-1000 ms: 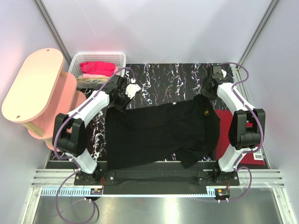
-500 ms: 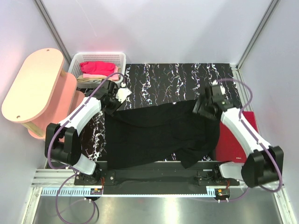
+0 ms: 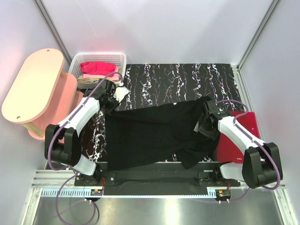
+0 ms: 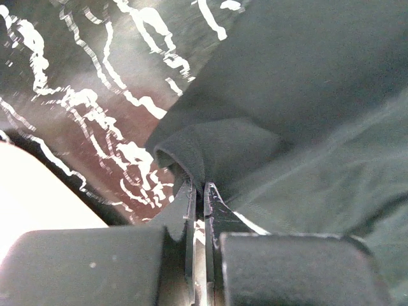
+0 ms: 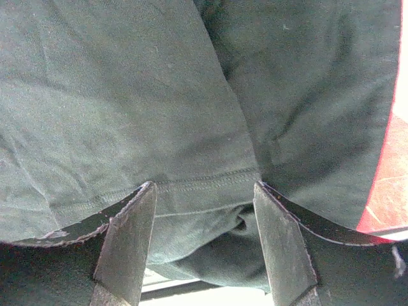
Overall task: Fold and stack the t-shirts
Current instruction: Flatten the tshirt out
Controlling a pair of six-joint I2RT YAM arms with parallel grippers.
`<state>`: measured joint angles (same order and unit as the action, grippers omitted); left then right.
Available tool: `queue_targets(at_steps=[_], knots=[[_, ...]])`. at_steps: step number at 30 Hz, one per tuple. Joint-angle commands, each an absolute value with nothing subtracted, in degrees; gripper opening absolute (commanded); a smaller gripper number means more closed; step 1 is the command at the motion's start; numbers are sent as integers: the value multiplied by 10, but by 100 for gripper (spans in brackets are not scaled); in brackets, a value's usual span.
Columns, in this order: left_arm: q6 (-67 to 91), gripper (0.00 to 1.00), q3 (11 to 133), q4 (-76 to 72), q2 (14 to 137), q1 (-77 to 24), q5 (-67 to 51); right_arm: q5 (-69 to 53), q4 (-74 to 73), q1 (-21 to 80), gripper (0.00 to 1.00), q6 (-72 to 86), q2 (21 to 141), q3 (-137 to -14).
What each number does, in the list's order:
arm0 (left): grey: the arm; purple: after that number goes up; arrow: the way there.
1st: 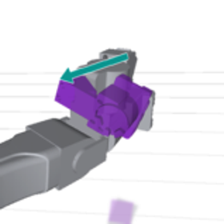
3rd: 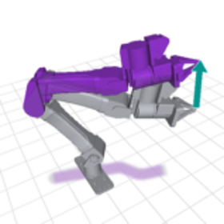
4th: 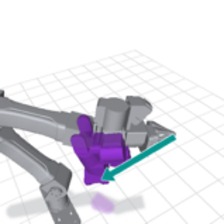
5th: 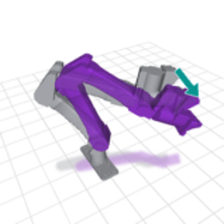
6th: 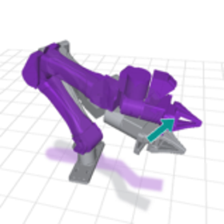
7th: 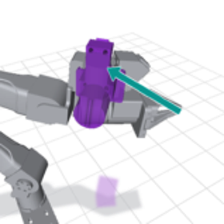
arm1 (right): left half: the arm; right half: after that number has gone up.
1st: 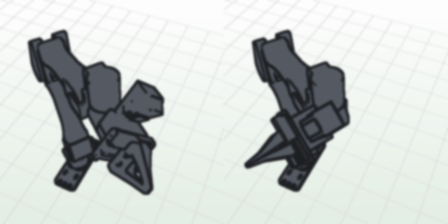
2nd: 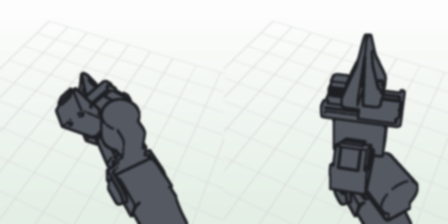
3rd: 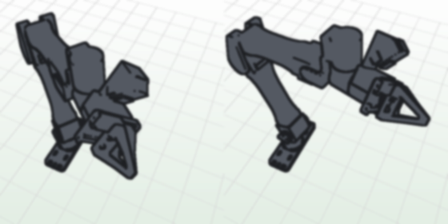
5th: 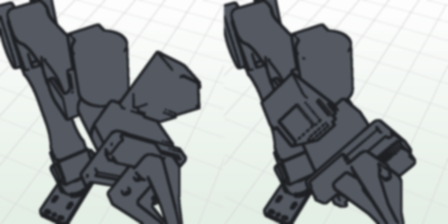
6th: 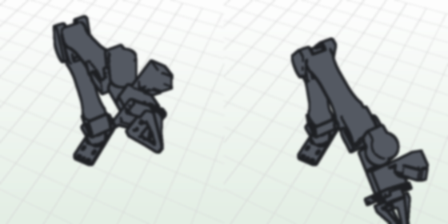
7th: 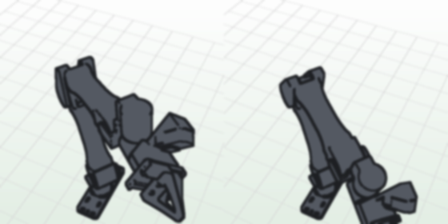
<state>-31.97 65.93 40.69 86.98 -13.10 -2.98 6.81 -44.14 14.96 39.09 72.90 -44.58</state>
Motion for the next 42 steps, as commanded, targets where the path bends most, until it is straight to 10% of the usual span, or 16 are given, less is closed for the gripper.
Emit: queue_targets(at_steps=[1, 20, 42], knots=[[-335, 0, 657, 388, 846, -110, -16, 58, -416, 155, 69, 418, 737, -440], [-331, 0, 648, 391, 837, -106, -26, 105, -477, 181, 83, 503, 700, -405], [-322, 0, 632, 393, 814, -106, -31, 129, -455, 185, 30, 486, 686, -435]])
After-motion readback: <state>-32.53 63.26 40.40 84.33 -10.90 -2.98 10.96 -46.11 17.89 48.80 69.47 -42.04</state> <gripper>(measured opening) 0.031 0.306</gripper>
